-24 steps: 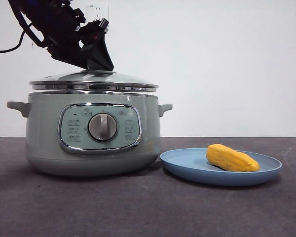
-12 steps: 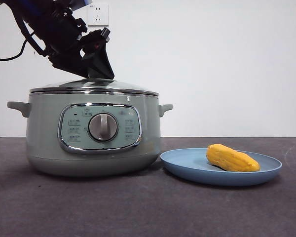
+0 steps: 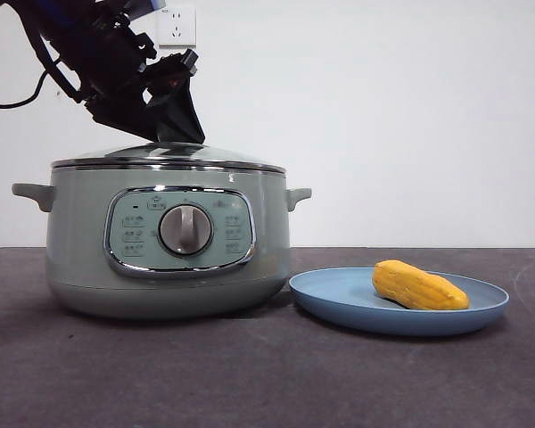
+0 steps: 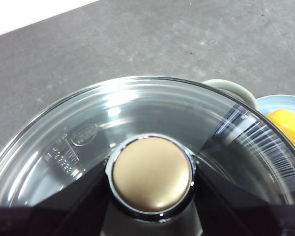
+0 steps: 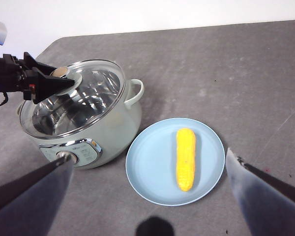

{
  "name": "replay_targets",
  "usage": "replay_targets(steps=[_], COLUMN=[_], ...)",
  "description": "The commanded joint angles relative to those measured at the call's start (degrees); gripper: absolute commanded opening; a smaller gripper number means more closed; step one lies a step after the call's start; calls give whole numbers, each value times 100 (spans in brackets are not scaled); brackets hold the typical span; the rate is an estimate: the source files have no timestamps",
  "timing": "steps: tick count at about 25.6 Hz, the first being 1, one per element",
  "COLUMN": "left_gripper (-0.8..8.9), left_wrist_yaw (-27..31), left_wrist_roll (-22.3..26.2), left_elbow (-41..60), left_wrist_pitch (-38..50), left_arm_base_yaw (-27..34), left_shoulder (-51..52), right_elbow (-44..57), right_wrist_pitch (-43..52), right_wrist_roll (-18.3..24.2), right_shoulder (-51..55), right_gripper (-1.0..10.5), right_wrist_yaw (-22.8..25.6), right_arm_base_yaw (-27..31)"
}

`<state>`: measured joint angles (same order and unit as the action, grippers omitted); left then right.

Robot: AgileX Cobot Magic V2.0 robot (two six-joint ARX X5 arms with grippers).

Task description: Take the corn out from the steamer,put the corn on the plate,close the lid

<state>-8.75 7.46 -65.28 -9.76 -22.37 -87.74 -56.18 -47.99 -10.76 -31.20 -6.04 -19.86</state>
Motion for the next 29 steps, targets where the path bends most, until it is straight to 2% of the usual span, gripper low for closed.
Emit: replay_targets(steps=[1,3,5,17,22,26,29], left_gripper=[243,479,546,543,543,543,533], left_wrist_yaw=[-33,-31,-20,109,85,39,-210], left_wrist_roll=[157,157,160,149,4,-361,-671], left_elbow=[28,28,28,28,28,28,28], left_wrist_pitch=[-103,-101,-98,-393,-1073,-1875,-2551], left_arm_base_yaw=[-2,-2,-2,-2,-13,-13,-13], left_shoulder=[-26,-26,-24,479,1158,1862,2457], right_elbow=[31,31,31,31,31,31,31], right_wrist_pitch=[28,22,-7,-227,-232,-308,-549], right_wrist_roll=[-33,-33,-33,31,35,157,328], right_shoulder=[9,9,9,9,9,7,-26], right_gripper=[599,599,599,599,599,598,598], right_wrist_yaw=[-11,-20,-101,-155,-186,-599,-855], right_arm_base_yaw=[-7,-9,-7,-9,-7,-7,-9])
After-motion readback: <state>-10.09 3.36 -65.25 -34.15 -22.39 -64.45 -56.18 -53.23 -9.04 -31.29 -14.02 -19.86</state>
